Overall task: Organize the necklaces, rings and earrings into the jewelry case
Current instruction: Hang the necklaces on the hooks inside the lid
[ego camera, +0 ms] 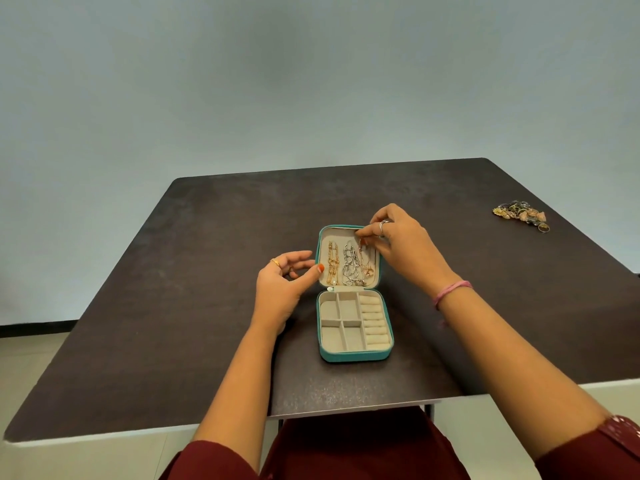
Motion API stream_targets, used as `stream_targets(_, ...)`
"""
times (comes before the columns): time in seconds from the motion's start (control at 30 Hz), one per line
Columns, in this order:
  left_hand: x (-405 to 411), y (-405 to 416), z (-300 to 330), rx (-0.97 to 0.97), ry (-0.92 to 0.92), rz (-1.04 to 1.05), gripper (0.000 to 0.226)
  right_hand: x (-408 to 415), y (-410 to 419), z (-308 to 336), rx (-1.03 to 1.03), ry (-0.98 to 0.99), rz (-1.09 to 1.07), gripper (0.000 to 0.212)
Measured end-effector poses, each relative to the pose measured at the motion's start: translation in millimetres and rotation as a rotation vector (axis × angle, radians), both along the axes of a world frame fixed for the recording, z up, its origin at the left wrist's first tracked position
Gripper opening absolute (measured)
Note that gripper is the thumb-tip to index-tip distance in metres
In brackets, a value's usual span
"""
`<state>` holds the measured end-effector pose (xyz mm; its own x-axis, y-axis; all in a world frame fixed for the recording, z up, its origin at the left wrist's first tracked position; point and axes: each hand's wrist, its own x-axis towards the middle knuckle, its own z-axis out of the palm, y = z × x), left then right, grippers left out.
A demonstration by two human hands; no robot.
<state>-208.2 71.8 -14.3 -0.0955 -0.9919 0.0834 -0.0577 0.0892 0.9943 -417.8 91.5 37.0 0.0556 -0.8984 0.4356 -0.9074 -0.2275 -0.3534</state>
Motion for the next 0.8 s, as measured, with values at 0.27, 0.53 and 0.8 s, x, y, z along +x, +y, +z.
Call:
stream_targets(0.27, 1.9, -1.5, -1.8, -0.005, 0.009, 0.003, 0.028, -9.2, -9.2, 4.8, 0.045, -0.181, 0.089, 0.021)
stream_targets(0.53, 3.5, -1.8, -2.2, -0.011, 0.026, -0.014, 0.030, -8.5, -5.8, 24.1, 0.279, -0.686, 0.086, 0.032)
stream_targets(0.8, 4.0, -1.6, -2.5, -0.017, 0.019, -0.017, 0.029, -11.5, -19.5, 31.4, 0.634, -1.042, 0.067, 0.034)
